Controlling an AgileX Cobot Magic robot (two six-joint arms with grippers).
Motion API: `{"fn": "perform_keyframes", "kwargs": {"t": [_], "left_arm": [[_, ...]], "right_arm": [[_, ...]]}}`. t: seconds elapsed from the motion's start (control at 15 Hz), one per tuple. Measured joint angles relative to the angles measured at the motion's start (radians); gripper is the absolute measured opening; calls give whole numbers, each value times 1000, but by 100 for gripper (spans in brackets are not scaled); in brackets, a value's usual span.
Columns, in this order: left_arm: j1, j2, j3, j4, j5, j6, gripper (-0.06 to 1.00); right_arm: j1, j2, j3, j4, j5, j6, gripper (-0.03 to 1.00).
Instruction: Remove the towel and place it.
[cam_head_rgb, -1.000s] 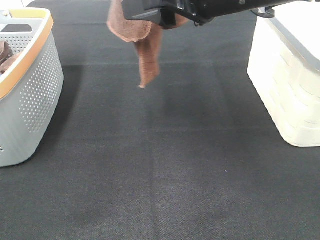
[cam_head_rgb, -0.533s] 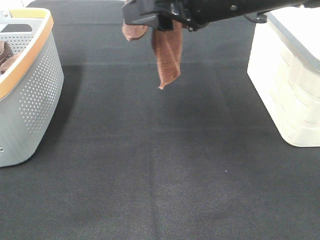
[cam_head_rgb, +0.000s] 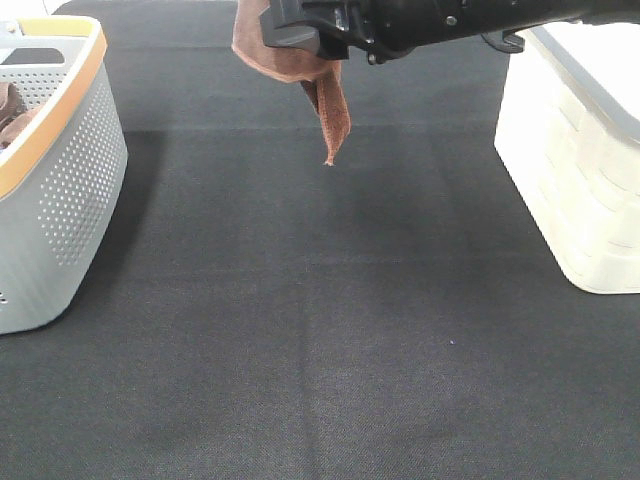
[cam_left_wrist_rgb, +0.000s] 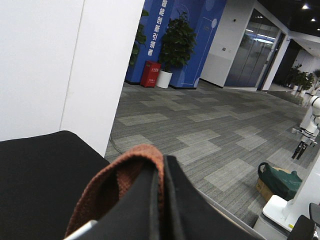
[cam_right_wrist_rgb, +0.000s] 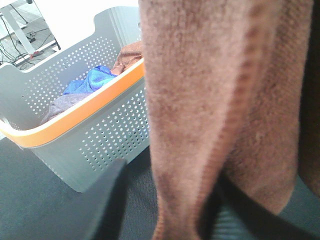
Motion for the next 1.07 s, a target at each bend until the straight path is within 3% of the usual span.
{"fn": "perform_keyframes", "kwargs": {"t": [0.2,0.33,0.47,0.67,0.87,1.07], "left_arm": [[0,0,0,0,-1,0,0],[0,0,0,15,-1,0,0],[0,0,0,98,0,0,0],[14,0,0,239,51,-43,0],[119,1,0,388,245,-237,0],[201,1,0,430,422,-287,0]], "right_arm": [[0,0,0,-1,2,0,4],[0,0,0,-11,36,1,0],[0,0,0,-62,122,23,0],[0,0,-10,-283,257,230,0],[0,0,-70,-630,420,543,0],[0,0,-177,-828,561,735,0]]}}
